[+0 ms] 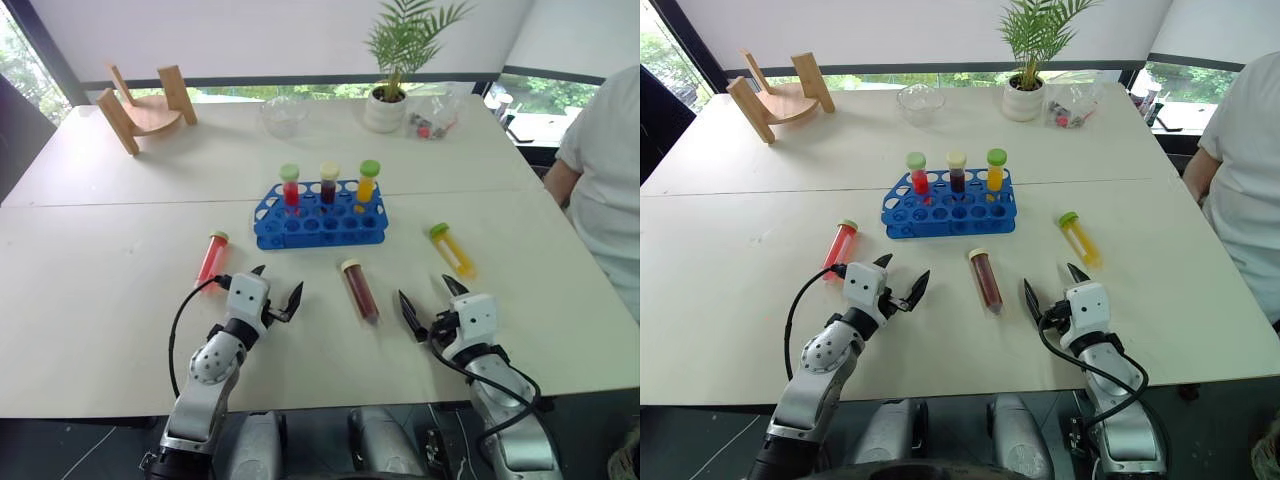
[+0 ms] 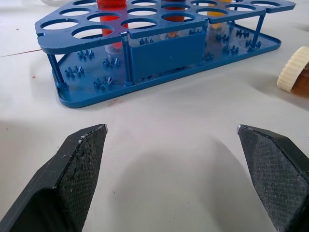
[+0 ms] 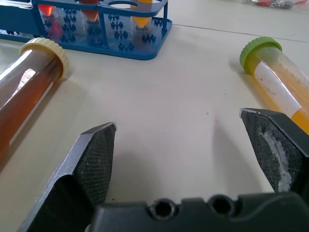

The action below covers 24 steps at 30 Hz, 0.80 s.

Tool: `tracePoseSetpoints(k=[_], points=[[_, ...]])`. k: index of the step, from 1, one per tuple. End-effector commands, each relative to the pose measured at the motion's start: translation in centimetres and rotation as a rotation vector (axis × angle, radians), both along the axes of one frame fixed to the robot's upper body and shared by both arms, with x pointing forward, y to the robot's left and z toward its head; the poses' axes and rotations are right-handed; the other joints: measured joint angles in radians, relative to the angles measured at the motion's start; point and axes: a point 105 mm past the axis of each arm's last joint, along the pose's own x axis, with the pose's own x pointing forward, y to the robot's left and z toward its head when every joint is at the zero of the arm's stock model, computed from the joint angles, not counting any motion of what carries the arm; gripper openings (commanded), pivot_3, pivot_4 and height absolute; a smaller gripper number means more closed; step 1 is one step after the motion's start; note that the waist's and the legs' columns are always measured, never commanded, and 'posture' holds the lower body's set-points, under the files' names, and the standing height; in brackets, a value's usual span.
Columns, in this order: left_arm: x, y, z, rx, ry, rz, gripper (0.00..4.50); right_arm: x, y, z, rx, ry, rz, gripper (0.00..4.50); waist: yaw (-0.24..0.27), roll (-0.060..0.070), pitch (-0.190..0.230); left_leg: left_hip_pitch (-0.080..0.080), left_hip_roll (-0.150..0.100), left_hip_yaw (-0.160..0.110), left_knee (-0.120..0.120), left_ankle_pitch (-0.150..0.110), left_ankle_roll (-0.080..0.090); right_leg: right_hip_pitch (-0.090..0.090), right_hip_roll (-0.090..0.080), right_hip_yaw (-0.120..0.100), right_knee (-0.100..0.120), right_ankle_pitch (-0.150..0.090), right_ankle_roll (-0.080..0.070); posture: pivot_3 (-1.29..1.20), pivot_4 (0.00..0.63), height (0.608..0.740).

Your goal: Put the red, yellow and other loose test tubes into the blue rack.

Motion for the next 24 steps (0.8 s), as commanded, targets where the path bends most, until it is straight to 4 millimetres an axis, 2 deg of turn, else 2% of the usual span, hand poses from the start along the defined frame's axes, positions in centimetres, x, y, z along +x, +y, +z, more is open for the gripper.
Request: tracePoseSetpoints(k=[1, 24], points=[[-0.10, -0.14, -0.31, -0.013, 0.019, -0.007, 4.45, 0.20, 0.10, 0.77, 0.004, -0.030, 0.007, 4.50, 0.000, 0.000, 0.000, 0.000, 0.000, 0.000, 0.000, 0.000, 0.000, 0.000, 0.000, 0.000, 0.000, 0.000, 0.000, 0.00, 0.150, 0.740], [-0.01, -0.48, -0.20, -0.025, 0.021, -0.029, 4.45, 0.51, -0.42, 1.28, -0.009, -0.034, 0.009, 4.50, 0.001, 0.000, 0.000, 0.000, 0.000, 0.000, 0.000, 0.000, 0.000, 0.000, 0.000, 0.000, 0.000, 0.000, 0.000, 0.00, 0.150, 0.740]])
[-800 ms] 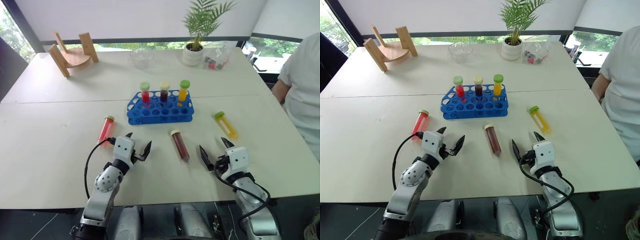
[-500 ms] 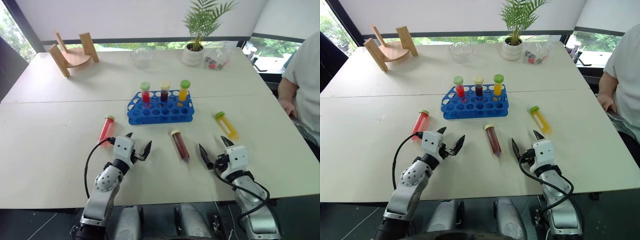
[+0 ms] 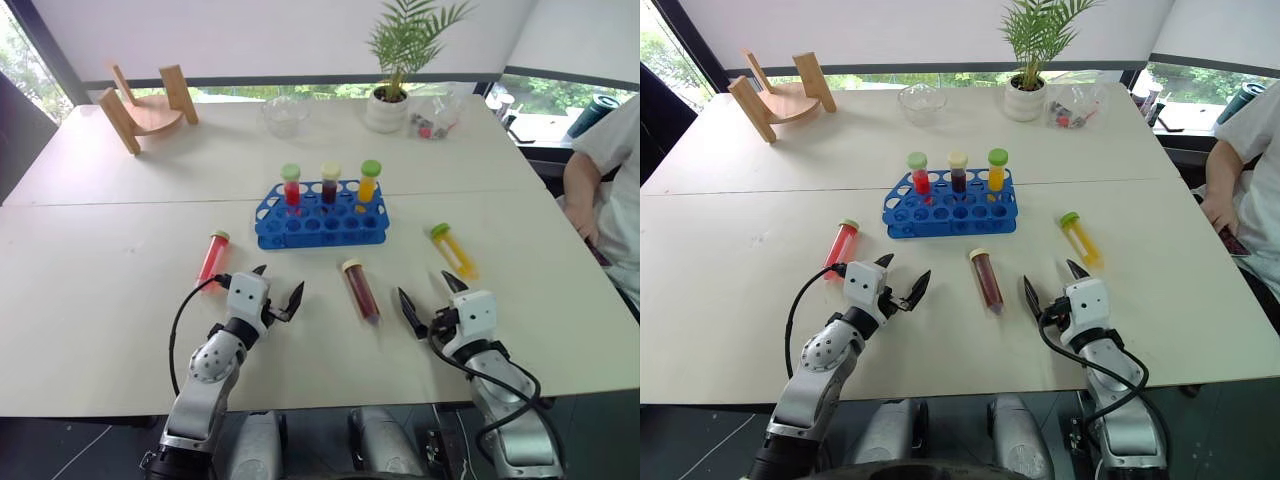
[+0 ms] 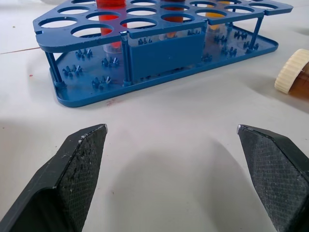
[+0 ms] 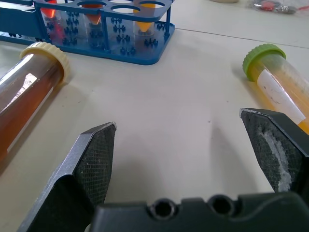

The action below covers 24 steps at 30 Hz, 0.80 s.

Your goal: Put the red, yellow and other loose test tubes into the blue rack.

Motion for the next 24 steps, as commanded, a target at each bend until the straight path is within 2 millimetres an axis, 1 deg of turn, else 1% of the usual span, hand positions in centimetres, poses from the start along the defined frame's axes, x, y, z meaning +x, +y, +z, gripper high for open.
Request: tracePoseSetpoints(k=[1, 5, 7, 8, 10, 13, 14, 15, 17, 20, 22, 24], points=[[-0.1, -0.4, -0.2, -0.010, 0.015, -0.015, 4.45, 0.2, -0.3, 1.2, -0.001, -0.031, 0.003, 4.50, 0.000, 0.000, 0.000, 0.000, 0.000, 0.000, 0.000, 0.000, 0.000, 0.000, 0.000, 0.000, 0.000, 0.000, 0.000, 0.00, 0.150, 0.740], [-0.1, -0.2, 0.1, -0.012, 0.009, -0.021, 4.45, 0.3, -0.1, 2.1, -0.024, -0.024, 0.042, 4.50, 0.001, 0.000, 0.000, 0.000, 0.000, 0.000, 0.000, 0.000, 0.000, 0.000, 0.000, 0.000, 0.000, 0.000, 0.000, 0.00, 0.150, 0.740], [-0.2, 0.2, 1.0, -0.004, 0.006, -0.074, 4.45, 0.4, 0.2, 3.1, -0.077, 0.012, 0.104, 4.50, -0.001, 0.000, 0.000, 0.000, 0.000, 0.000, 0.000, 0.000, 0.000, 0.000, 0.000, 0.000, 0.000, 0.000, 0.000, 0.00, 0.150, 0.740], [-0.3, 0.5, 1.7, 0.006, 0.004, -0.116, 4.45, 0.6, 0.0, 3.8, -0.104, 0.035, 0.118, 4.50, -0.002, 0.000, 0.000, 0.000, 0.000, 0.000, 0.000, 0.000, 0.000, 0.000, 0.000, 0.000, 0.000, 0.000, 0.000, 0.00, 0.150, 0.740], [-0.5, 1.0, 3.2, 0.016, 0.017, -0.209, 4.45, 1.2, -0.4, 5.5, -0.124, 0.081, 0.136, 4.50, -0.007, 0.000, 0.001, 0.000, 0.000, 0.000, 0.000, 0.000, 0.000, -0.001, 0.000, 0.000, 0.001, 0.000, 0.000, 0.00, 0.150, 0.740], [-1.0, 1.7, 6.3, 0.039, 0.023, -0.381, 4.45, 2.7, -1.3, 8.4, -0.162, 0.162, 0.154, 4.50, -0.007, 0.000, 0.001, -0.001, 0.001, -0.001, 0.000, 0.000, 0.000, -0.002, 0.001, 0.000, 0.001, 0.001, -0.001, 0.00, 0.150, 0.740], [-1.2, 2.4, 8.1, 0.079, 0.036, -0.489, 4.45, 4.0, -2.0, 9.4, -0.202, 0.265, 0.164, 4.50, -0.008, -0.001, 0.003, -0.001, 0.001, -0.001, 0.000, 0.000, 0.000, -0.002, 0.001, 0.000, 0.001, 0.001, -0.001, 0.00, 0.150, 0.740], [-1.4, 2.9, 9.4, 0.107, 0.051, -0.561, 4.45, 4.7, -2.6, 10.3, -0.222, 0.343, 0.156, 4.50, -0.015, 0.000, 0.010, -0.001, 0.001, -0.001, 0.001, 0.000, 0.000, -0.002, 0.001, 0.000, 0.001, 0.001, -0.001, 0.00, 0.150, 0.740], [-1.8, 3.5, 11.2, 0.146, 0.071, -0.675, 4.45, 6.2, -3.6, 11.5, -0.219, 0.473, 0.111, 4.50, -0.021, 0.001, 0.012, -0.005, 0.001, 0.000, 0.001, 0.002, -0.001, -0.007, 0.000, -0.001, 0.000, 0.004, -0.005, 0.00, 0.150, 0.740], [-2.0, 3.8, 12.1, 0.175, 0.104, -0.749, 4.45, 7.1, -4.2, 11.2, -0.215, 0.610, 0.087, 4.50, -0.022, -0.003, 0.009, -0.004, 0.001, -0.001, -0.003, 0.000, 0.001, -0.005, 0.000, -0.002, -0.004, 0.001, -0.003, 0.00, 0.150, 0.740], [-1.7, 3.9, 13.2, 0.177, 0.093, -0.771, 4.45, 8.3, -5.0, 10.7, -0.213, 0.674, 0.048, 4.50, -0.026, -0.004, 0.009, -0.006, 0.001, -0.001, -0.003, -0.003, 0.006, -0.005, 0.000, -0.002, -0.003, 0.000, 0.000, 0.00, 0.150, 0.740], [-1.2, 4.0, 13.9, 0.189, 0.075, -0.779, 4.45, 9.1, -5.2, 10.1, -0.199, 0.734, 0.046, 4.50, -0.025, -0.004, 0.010, -0.014, 0.001, -0.001, -0.003, -0.004, 0.008, -0.014, 0.000, -0.002, -0.002, 0.001, 0.003, 0.00, 0.150, 0.740]])
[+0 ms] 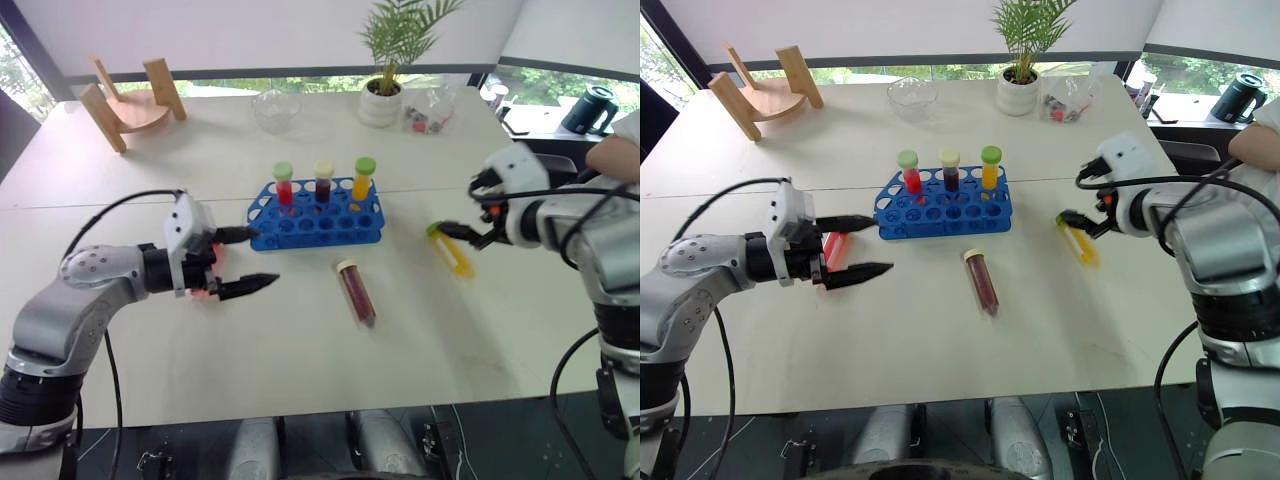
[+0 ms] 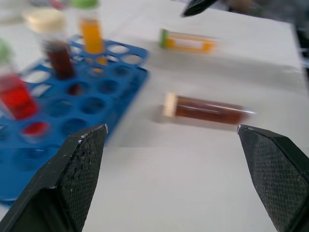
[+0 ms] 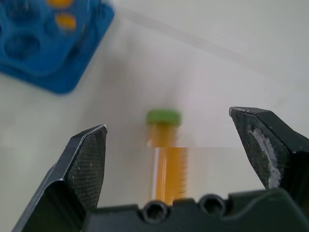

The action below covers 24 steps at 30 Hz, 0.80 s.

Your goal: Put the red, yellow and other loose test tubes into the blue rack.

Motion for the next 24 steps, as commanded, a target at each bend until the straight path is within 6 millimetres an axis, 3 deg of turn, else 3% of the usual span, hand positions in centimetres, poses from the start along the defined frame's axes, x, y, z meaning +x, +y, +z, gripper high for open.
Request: tracePoseSetpoints(k=[1, 8, 11, 16, 17, 18, 21, 24], points=[[0.3, 0.2, 2.0, 0.011, -0.057, -0.035, 4.45, 1.3, -0.7, -0.3, 0.003, 0.073, -0.030, 4.50, -0.001, 0.000, 0.000, -0.007, 0.000, 0.000, 0.001, 0.000, 0.000, -0.007, 0.000, 0.000, 0.002, 0.000, 0.000, 0.00, 0.150, 0.740], [0.2, -0.1, 2.5, 0.032, -0.073, -0.062, 4.45, 2.8, 0.4, -2.4, 0.021, 0.170, -0.011, 4.50, -0.005, 0.002, 0.001, -0.011, 0.000, 0.001, 0.001, 0.001, -0.001, -0.012, 0.000, 0.000, 0.004, 0.000, 0.000, 0.00, 0.150, 0.740], [0.1, -0.3, 2.6, 0.040, -0.089, -0.065, 4.50, 3.0, 0.9, -3.0, 0.020, 0.179, 0.014, 3.62, -0.006, 0.002, 0.001, -0.010, 0.000, 0.001, 0.003, 0.002, -0.004, -0.011, 0.000, 0.000, 0.005, 0.001, 0.000, 0.00, 0.150, 0.740], [0.1, -0.3, 2.9, 0.047, -0.102, -0.062, 4.50, 3.3, 2.0, -2.8, 0.064, 0.174, 0.034, 1.18, -0.008, 0.001, 0.001, -0.005, 0.000, 0.001, 0.004, 0.003, -0.004, -0.007, 0.000, 0.000, 0.006, 0.001, 0.000, 0.00, 0.150, 0.740], [0.1, -0.3, 2.9, 0.047, -0.102, -0.062, 4.50, 3.4, 2.1, -2.7, 0.065, 0.168, 0.039, 0.84, -0.009, 0.001, 0.001, -0.004, 0.000, 0.001, 0.004, 0.003, -0.004, -0.007, 0.001, 0.000, 0.007, 0.001, 0.000, 0.00, 0.150, 0.740], [0.1, -0.3, 2.9, 0.047, -0.101, -0.060, 4.50, 3.4, 2.2, -2.7, 0.069, 0.167, 0.039, 0.83, -0.009, 0.001, 0.001, -0.004, 0.000, 0.001, 0.004, 0.003, -0.004, -0.007, 0.001, 0.000, 0.008, 0.001, 0.000, 0.00, 0.150, 0.740], [0.2, -0.1, 2.8, 0.045, -0.099, -0.051, 4.50, 3.8, 2.8, -0.7, 0.105, 0.074, 0.067, 0.83, -0.014, 0.001, 0.001, -0.004, 0.001, 0.001, 0.004, 0.003, -0.004, -0.007, 0.001, 0.000, 0.008, 0.001, 0.000, 0.00, 0.150, 0.740], [0.5, 0.5, 2.6, 0.051, -0.091, -0.020, 4.50, 3.9, 4.6, 4.7, 0.238, -0.187, 0.142, 0.83, -0.016, 0.003, 0.002, -0.004, 0.000, 0.001, 0.003, 0.003, -0.004, -0.008, 0.001, 0.001, 0.010, 0.001, 0.000, 0.00, 0.150, 0.740]])
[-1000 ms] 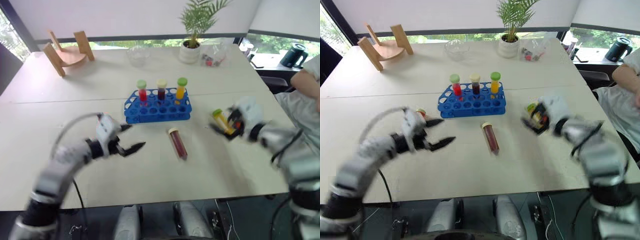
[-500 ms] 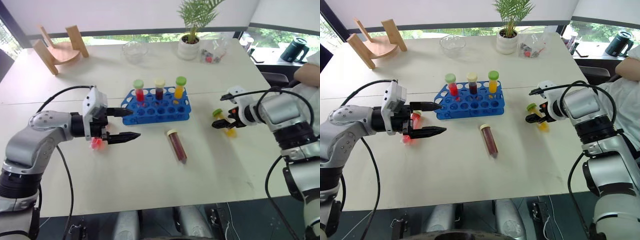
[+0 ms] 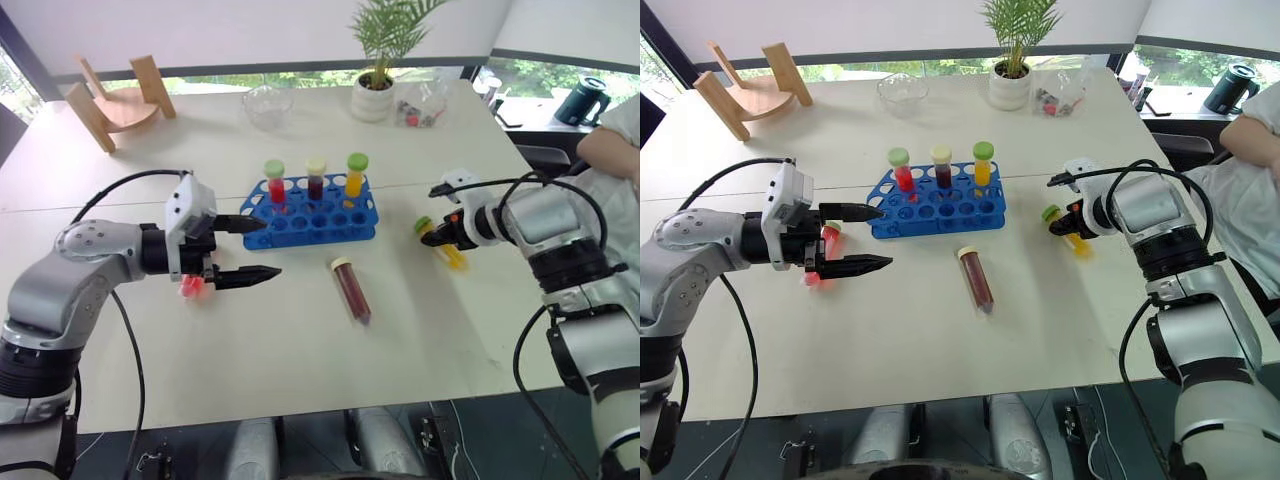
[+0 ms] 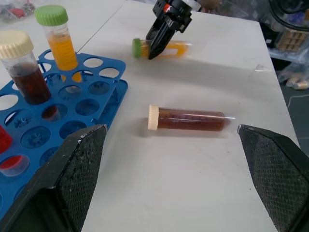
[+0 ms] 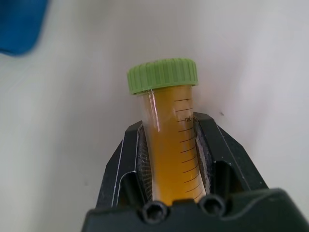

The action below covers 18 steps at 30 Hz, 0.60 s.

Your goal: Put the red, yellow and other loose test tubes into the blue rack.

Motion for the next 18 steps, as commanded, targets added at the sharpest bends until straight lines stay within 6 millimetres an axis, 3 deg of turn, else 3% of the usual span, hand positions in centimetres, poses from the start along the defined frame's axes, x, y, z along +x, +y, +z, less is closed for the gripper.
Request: tracePoseSetpoints(k=[1, 4, 6, 10, 18], points=[[0.1, 0.8, 0.7, 0.012, -0.031, 0.034, 4.50, 0.1, 2.8, 8.1, 0.176, -0.399, 0.110, 0.83, 0.000, 0.001, 0.000, 0.000, 0.000, 0.000, 0.000, 0.000, 0.000, -0.001, 0.000, 0.000, 0.001, 0.000, 0.000, 0.00, 0.150, 0.740], [0.3, 1.2, 0.6, 0.014, -0.025, 0.056, 4.50, -1.3, 4.9, 12.3, 0.405, -0.720, 0.135, 0.83, -0.001, 0.001, 0.000, -0.001, 0.000, -0.002, -0.001, 0.000, 0.000, -0.001, 0.001, -0.001, 0.002, 0.000, 0.000, 0.00, 0.150, 0.740], [0.3, 1.1, 0.6, -0.002, -0.011, 0.062, 4.50, -2.0, 6.2, 13.4, 0.568, -0.844, 0.138, 0.83, -0.001, 0.000, 0.000, -0.001, 0.000, -0.002, -0.001, 0.000, 0.000, -0.001, 0.001, -0.001, 0.003, -0.001, -0.001, 0.00, 0.150, 0.740], [0.5, 0.8, 0.5, 0.002, -0.011, 0.067, 4.50, -2.3, 8.0, 12.7, 0.738, -1.004, 0.128, 0.83, -0.001, -0.001, 0.000, 0.000, 0.000, -0.002, 0.001, 0.002, -0.003, -0.001, 0.000, -0.001, 0.005, 0.000, 0.000, 0.00, 0.150, 0.740], [0.6, 0.9, 1.0, 0.008, -0.021, 0.076, 4.50, -1.0, 10.2, 7.5, 0.710, -1.055, 0.121, 0.83, -0.011, 0.000, 0.000, 0.002, -0.001, -0.002, 0.000, 0.003, -0.006, 0.000, 0.000, 0.000, 0.008, 0.000, 0.000, 0.00, 0.150, 0.740]])
